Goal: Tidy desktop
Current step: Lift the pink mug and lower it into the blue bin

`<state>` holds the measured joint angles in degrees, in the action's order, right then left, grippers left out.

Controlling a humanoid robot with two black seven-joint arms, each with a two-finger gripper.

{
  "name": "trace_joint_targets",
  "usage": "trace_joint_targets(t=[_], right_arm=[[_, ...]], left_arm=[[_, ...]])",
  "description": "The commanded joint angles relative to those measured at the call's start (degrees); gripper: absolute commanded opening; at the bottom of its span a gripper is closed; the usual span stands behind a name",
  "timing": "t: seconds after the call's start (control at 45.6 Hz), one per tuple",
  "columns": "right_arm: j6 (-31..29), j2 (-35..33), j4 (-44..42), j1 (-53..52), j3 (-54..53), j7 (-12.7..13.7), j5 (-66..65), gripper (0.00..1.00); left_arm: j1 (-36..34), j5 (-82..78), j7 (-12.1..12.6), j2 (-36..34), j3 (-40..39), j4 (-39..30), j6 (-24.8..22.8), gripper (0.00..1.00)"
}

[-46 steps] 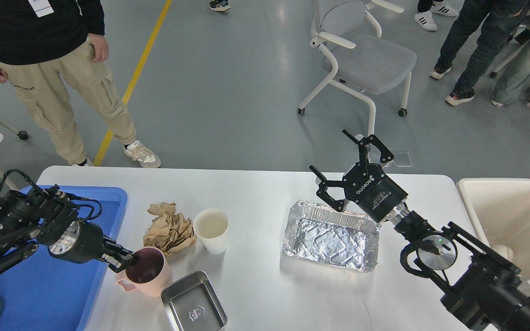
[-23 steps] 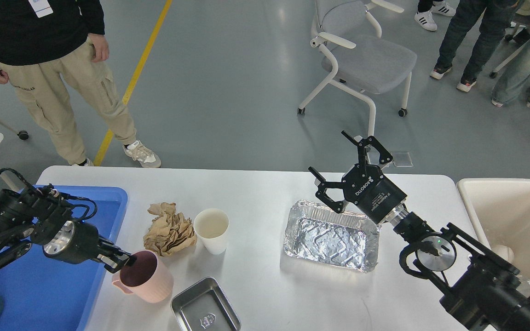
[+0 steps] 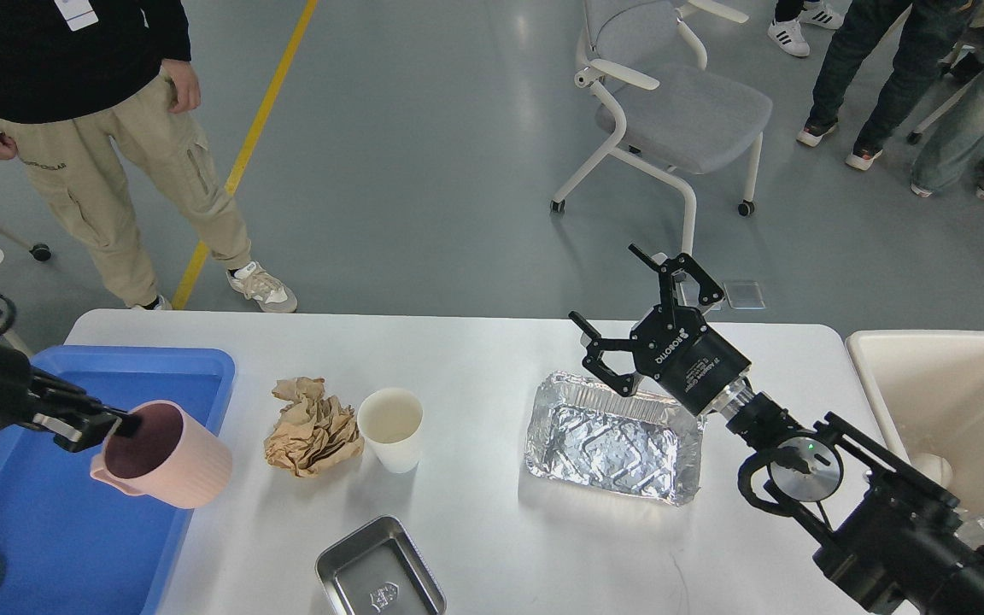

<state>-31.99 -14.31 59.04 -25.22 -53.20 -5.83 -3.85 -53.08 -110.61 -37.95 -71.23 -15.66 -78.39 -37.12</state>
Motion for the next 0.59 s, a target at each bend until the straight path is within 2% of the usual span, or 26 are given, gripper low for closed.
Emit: trace_joint_targets(t=[0.0, 0.088, 0.22, 0.307, 0.461, 0.571], right_arm=[[0.0, -0.3, 0.2, -0.1, -0.4, -0.1, 0.0, 1.0], [-0.1, -0.7, 0.3, 0.0, -0.5, 0.0, 0.0, 1.0], [-0.3, -0.8, 0.6, 0.2, -0.5, -0.1, 0.1, 1.0], [-0.3, -0.8, 0.8, 0.3, -0.5, 0.0, 0.1, 1.0], [-0.3, -0.8, 1.5, 0.3, -0.4, -0.1, 0.1, 1.0], [-0.3, -0.9, 1.5, 0.3, -0.4, 0.0, 0.1, 1.0]], left_arm=[[0.1, 0.2, -0.1, -7.5, 0.1, -3.5, 0.8, 0.03], [0.9, 0.1, -0.1, -11.7, 1.0, -4.0, 2.7, 0.03], [4.7, -0.4, 0.2, -13.8, 4.0, -2.6, 10.3, 0.03], [6.8, -0.4, 0.7, -13.5, 5.6, -0.6, 14.4, 0.03], [9.2, -0.4, 0.9, -11.2, 7.7, 5.2, 18.7, 0.03], [9.7, -0.4, 0.9, -8.0, 8.1, 9.6, 19.8, 0.04]])
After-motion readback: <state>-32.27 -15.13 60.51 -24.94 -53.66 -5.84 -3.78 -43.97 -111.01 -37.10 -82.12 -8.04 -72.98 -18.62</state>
